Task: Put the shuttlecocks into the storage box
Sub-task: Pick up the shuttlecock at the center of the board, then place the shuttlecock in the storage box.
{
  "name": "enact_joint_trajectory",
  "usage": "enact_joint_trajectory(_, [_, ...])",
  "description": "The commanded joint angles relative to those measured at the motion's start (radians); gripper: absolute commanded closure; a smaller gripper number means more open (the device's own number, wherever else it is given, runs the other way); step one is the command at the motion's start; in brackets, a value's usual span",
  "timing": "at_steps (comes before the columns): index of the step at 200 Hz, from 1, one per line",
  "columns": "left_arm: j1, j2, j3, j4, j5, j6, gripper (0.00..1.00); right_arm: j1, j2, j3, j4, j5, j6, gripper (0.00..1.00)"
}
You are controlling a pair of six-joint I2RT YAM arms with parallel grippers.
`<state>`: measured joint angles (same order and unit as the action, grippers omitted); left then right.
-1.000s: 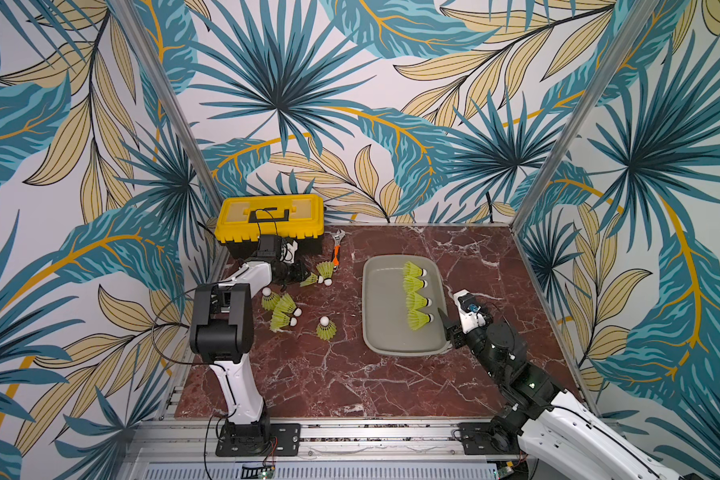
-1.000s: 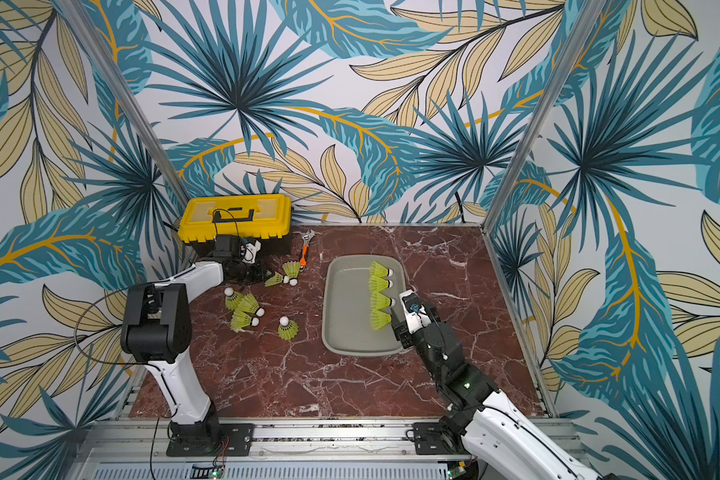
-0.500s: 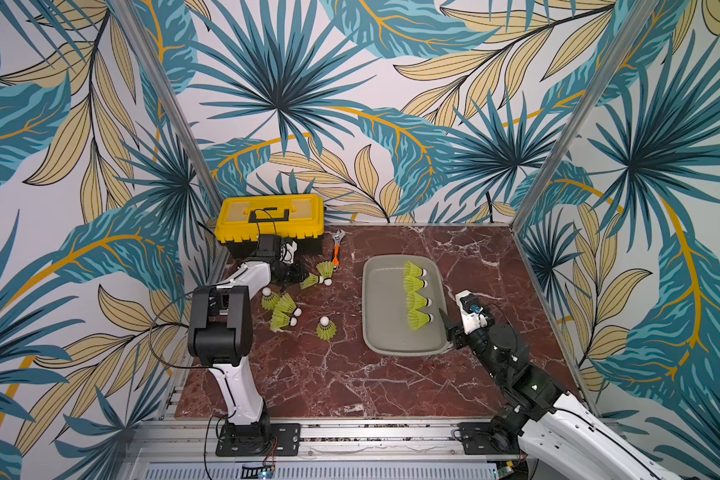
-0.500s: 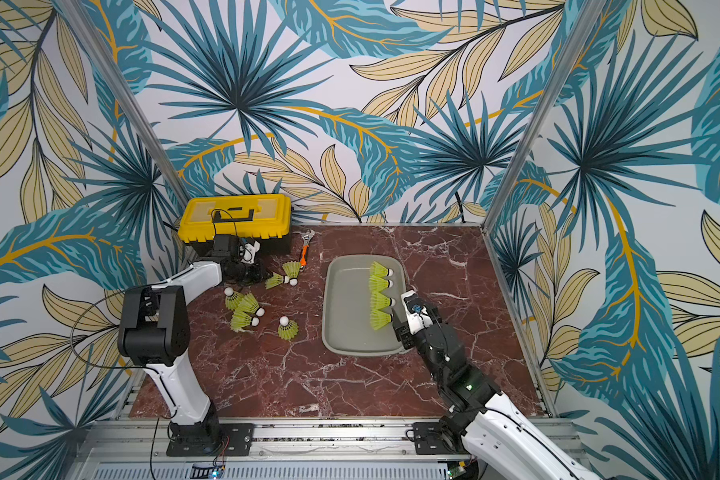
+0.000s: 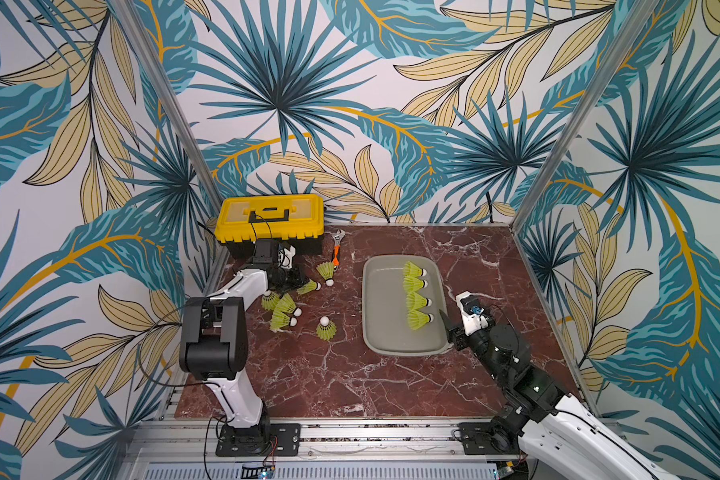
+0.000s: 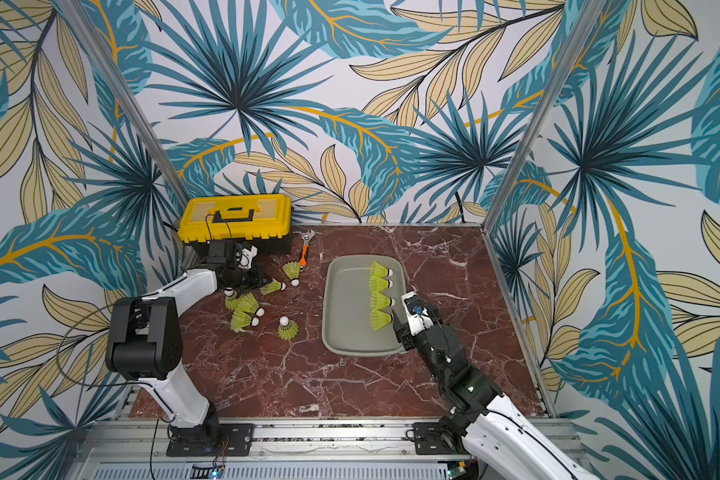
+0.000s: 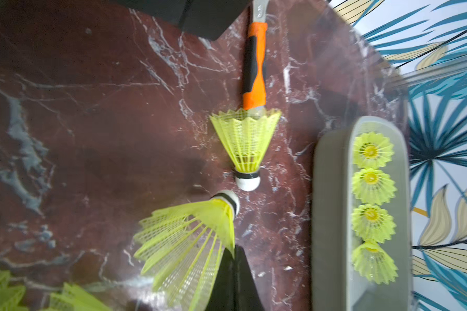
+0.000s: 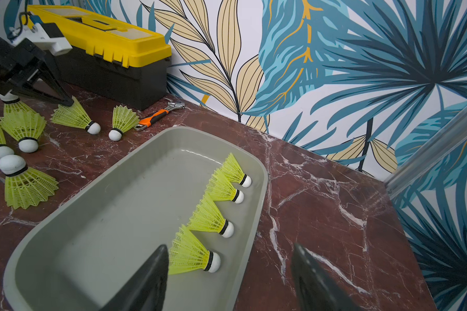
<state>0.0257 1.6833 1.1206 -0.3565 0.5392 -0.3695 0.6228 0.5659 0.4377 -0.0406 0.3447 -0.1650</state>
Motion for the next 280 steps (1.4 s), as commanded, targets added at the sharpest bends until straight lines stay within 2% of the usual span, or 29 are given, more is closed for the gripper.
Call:
enact_joint_trajectory(1, [0.001,-0.145,-0.079,0.035,0.065,-0.080,1.00,0.002,0.029,0.013,0.034,-0.059,-0.010,0.28])
enact_joint_trajectory(36, [-0.028,-0.344,-0.162,0.027,0.081,-0.181,1.00,0.003,0.133,0.059,0.067,-0.152,-0.025,0.28])
enact_joint_trajectory(63, [-0.091,-0.472,-0.174,0.016,0.064,-0.262,1.00,0.002,0.233,0.087,0.130,-0.242,-0.036,0.28])
enact_joint_trajectory(114, [-0.237,-0.561,-0.153,0.022,0.043,-0.386,1.00,0.002,0.428,0.190,0.149,-0.401,-0.066,0.30])
enact_joint_trajectory(179, [-0.433,-0.520,-0.163,0.145,0.010,-0.477,1.00,0.002,0.563,0.258,0.137,-0.544,-0.141,0.33])
enact_joint_trajectory(218, [-0.517,-0.451,-0.133,0.171,0.000,-0.481,1.00,0.002,0.611,0.277,0.151,-0.539,-0.191,0.34])
enact_joint_trajectory(280, [-0.591,-0.392,-0.126,0.203,-0.011,-0.487,1.00,0.002,0.664,0.303,0.139,-0.516,-0.216,0.36])
